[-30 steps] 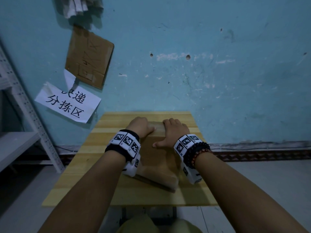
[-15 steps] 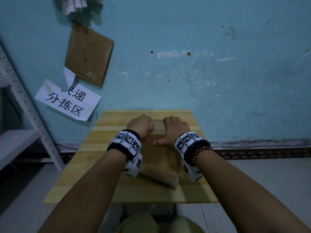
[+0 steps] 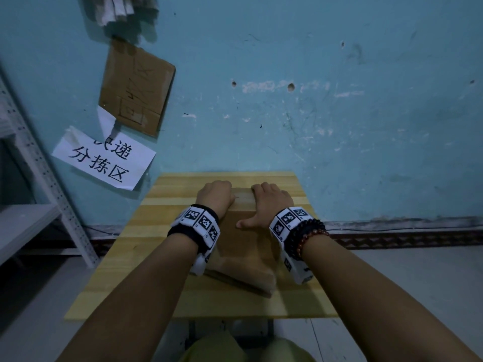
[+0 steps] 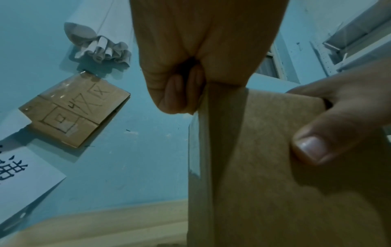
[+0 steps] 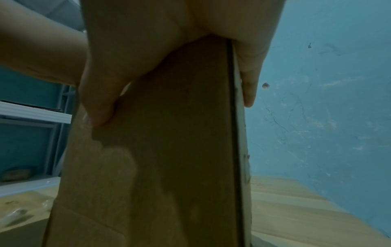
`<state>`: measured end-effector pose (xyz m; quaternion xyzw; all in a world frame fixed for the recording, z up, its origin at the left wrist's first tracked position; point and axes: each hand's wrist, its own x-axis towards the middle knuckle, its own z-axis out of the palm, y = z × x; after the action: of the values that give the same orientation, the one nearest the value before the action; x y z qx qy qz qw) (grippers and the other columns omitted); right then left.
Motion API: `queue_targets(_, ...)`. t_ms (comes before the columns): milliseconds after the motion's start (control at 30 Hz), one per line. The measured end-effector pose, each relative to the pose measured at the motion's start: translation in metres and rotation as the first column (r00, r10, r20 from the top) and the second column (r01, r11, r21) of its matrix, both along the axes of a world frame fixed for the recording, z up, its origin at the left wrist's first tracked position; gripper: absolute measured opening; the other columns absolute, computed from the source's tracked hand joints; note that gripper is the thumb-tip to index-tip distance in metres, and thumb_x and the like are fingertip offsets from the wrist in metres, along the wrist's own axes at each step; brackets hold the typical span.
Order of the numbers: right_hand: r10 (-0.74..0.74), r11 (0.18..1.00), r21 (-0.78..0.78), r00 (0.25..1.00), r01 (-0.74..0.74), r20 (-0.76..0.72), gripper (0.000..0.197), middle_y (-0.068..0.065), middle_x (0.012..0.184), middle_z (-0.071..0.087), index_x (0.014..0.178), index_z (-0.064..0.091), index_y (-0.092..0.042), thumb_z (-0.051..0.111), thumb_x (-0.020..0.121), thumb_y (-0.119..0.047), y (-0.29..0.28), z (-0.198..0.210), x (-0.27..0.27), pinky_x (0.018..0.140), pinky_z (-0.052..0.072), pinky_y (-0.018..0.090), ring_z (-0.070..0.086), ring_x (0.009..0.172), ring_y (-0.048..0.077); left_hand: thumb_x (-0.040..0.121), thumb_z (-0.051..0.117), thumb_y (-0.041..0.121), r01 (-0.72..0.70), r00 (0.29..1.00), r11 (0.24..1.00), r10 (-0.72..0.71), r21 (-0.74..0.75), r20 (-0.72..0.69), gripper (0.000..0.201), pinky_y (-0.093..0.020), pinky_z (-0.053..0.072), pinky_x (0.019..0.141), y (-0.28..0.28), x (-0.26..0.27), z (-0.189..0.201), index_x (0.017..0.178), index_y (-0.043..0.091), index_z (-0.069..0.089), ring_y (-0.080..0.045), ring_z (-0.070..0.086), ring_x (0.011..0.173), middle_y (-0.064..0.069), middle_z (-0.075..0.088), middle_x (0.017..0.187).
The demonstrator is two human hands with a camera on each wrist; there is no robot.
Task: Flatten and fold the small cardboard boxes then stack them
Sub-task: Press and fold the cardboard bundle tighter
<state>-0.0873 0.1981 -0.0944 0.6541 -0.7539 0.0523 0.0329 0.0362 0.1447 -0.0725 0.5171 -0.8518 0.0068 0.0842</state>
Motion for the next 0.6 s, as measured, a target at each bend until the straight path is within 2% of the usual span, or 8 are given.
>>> queue_targets(100,0.002,1.000,-0.003,1.000,-0.002,0.009,0.097,0.005,0.135,0.039,0.135,0.031,-0.015,0.060,0.064,-0.074,0.000,0.000,0.000,0.104,0.034,0.043,0.037,0.126,0.025,0.099,0.032,0.023,0.051,0.999,0.999,-0.051,-0.014,-0.012,0.030,-0.036,0.041,0.076,0.001,0.003,-0.005,0.113,0.005,0.051,-0.035,0.055,0.104,-0.016,0.055,0.114)
queue_targets(200,0.010,1.000,-0.018,1.000,-0.009,0.014,0.095,0.005,0.134,0.040,0.134,0.033,-0.015,0.061,0.064,-0.073,0.002,0.000,-0.001,0.104,0.035,0.042,0.038,0.125,0.024,0.100,0.025,0.038,0.106,0.992,0.994,-0.106,0.001,-0.072,0.041,-0.036,0.041,0.080,0.000,0.007,-0.010,0.113,0.010,0.054,-0.032,0.055,0.103,-0.013,0.054,0.113)
queue_targets(267,0.008,1.000,-0.019,1.000,-0.008,0.010,0.095,0.005,0.133,0.041,0.133,0.033,-0.015,0.061,0.064,-0.073,0.002,0.000,-0.001,0.103,0.035,0.042,0.039,0.124,0.025,0.101,0.024,0.035,0.140,0.984,0.990,-0.136,0.031,-0.118,0.041,-0.036,0.041,0.082,-0.001,0.008,-0.009,0.111,0.009,0.055,-0.031,0.054,0.102,-0.014,0.054,0.112)
queue_targets(367,0.005,1.000,-0.011,1.000,-0.005,0.007,0.095,0.005,0.133,0.041,0.134,0.033,-0.015,0.061,0.064,-0.073,0.002,0.000,-0.001,0.103,0.035,0.043,0.039,0.125,0.025,0.099,0.033,0.025,0.170,0.970,0.981,-0.151,0.091,-0.190,0.030,-0.035,0.039,0.079,-0.003,0.010,-0.006,0.097,0.005,0.056,-0.030,0.052,0.096,-0.015,0.054,0.102)
queue_targets(433,0.003,1.000,-0.008,1.000,-0.003,0.008,0.096,0.006,0.133,0.041,0.134,0.033,-0.015,0.061,0.063,-0.074,0.001,0.000,-0.001,0.103,0.036,0.043,0.039,0.125,0.025,0.095,0.044,0.024,0.158,0.944,0.975,-0.103,0.157,-0.313,0.025,-0.031,0.034,0.066,-0.005,0.012,-0.004,0.073,0.012,0.046,-0.024,0.047,0.081,-0.006,0.049,0.080)
queue_targets(467,0.003,1.000,-0.011,1.000,-0.003,0.008,0.096,0.006,0.134,0.041,0.134,0.033,-0.015,0.061,0.063,-0.074,0.001,0.000,-0.001,0.103,0.036,0.043,0.039,0.125,0.026,0.093,0.051,0.025,0.135,0.926,0.972,-0.055,0.192,-0.373,0.029,-0.029,0.031,0.061,-0.006,0.013,-0.004,0.068,0.016,0.039,-0.020,0.043,0.075,-0.001,0.043,0.072)
queue_targets(533,0.001,1.000,-0.015,1.000,-0.001,0.004,0.096,0.006,0.134,0.040,0.135,0.032,-0.015,0.060,0.064,-0.074,0.000,0.000,-0.001,0.103,0.036,0.043,0.039,0.126,0.026,0.087,0.061,0.028,0.086,0.894,0.971,0.024,0.223,-0.448,0.030,-0.028,0.030,0.062,-0.005,0.014,-0.004,0.074,0.015,0.037,-0.018,0.042,0.073,0.002,0.041,0.070)
queue_targets(600,-0.001,1.000,-0.013,1.000,0.001,0.000,0.097,0.006,0.135,0.040,0.136,0.032,-0.015,0.059,0.064,-0.074,0.000,-0.001,-0.001,0.104,0.036,0.043,0.038,0.126,0.026,0.084,0.065,0.030,0.019,0.888,0.981,0.073,0.195,-0.454,0.029,-0.028,0.034,0.069,-0.003,0.012,-0.007,0.082,0.012,0.042,-0.023,0.049,0.081,-0.002,0.049,0.082)
